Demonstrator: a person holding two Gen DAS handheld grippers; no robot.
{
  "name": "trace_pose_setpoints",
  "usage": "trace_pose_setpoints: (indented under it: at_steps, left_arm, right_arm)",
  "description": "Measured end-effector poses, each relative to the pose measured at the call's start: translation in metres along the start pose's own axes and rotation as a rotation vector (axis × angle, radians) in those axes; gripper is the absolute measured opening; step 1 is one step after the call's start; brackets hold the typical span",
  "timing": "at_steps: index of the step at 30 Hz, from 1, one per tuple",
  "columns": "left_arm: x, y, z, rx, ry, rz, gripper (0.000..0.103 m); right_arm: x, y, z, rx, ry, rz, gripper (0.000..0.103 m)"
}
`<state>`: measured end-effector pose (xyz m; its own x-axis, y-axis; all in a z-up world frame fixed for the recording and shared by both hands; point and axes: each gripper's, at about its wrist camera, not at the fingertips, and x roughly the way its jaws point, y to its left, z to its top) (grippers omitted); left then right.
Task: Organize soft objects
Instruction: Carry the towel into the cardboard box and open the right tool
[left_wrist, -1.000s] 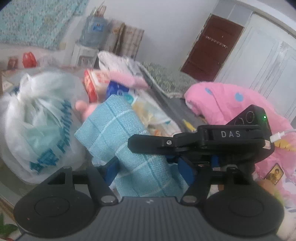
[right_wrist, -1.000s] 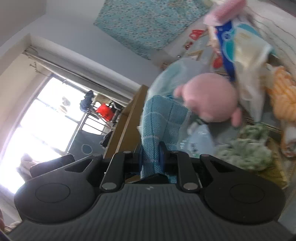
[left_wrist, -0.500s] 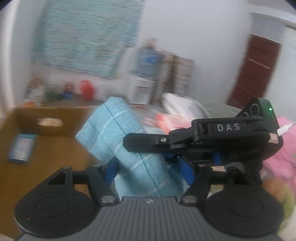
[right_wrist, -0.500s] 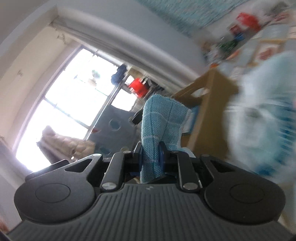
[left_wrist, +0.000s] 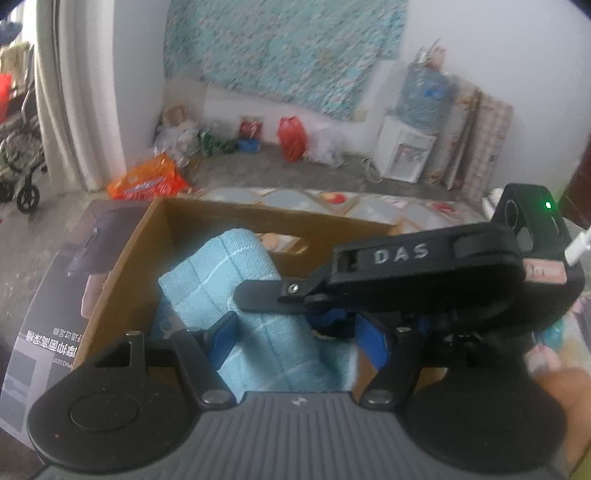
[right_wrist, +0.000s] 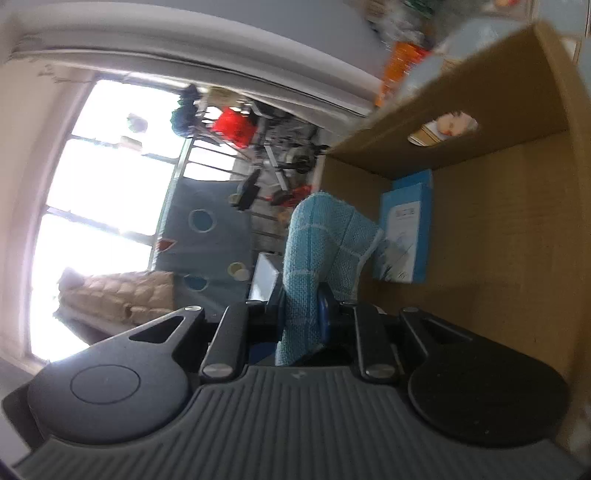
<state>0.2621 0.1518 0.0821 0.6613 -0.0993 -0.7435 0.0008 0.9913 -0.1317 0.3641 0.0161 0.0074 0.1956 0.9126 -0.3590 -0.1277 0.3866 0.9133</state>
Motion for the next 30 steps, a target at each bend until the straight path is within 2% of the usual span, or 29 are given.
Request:
trace_pose_setpoints:
  at_steps: [3, 8, 16, 22, 25, 27, 28, 30]
  left_arm:
    - [0.025, 0.022, 0.007, -0.029, 0.042, 0.016, 0.07]
    - [0.049, 0.04, 0.008, -0.066, 0.107, -0.014, 0.068]
    - [0.062, 0.044, 0.003, -0.052, 0.131, -0.009, 0.068]
    - [0.065, 0.049, -0.005, -0.058, 0.176, 0.042, 0.068]
    - [0.063, 0.051, -0.007, -0.062, 0.182, 0.049, 0.068]
    - [0.06, 0.053, -0.007, -0.063, 0.183, 0.055, 0.068]
    - [0.058, 0.053, -0.008, -0.062, 0.182, 0.057, 0.068]
    - [0.053, 0.053, -0.007, -0.065, 0.177, 0.065, 0.069]
  right_arm:
    - [0.021, -0.023, 0.01, 0.038, -0.014, -0.039, 0.016]
    - [0.045, -0.047, 0.022, 0.075, -0.056, -0.115, 0.016]
    - [0.066, -0.059, 0.026, 0.05, -0.142, -0.285, 0.016]
    - [0.093, -0.062, 0.029, 0.038, -0.098, -0.36, 0.02]
    - [0.103, -0.059, 0.032, 0.024, -0.073, -0.405, 0.031]
    - [0.102, -0.049, 0.033, 0.001, -0.075, -0.433, 0.051]
    - [0.101, -0.044, 0.033, -0.011, -0.086, -0.44, 0.056]
    - [0.099, -0.034, 0.033, -0.04, -0.108, -0.438, 0.073]
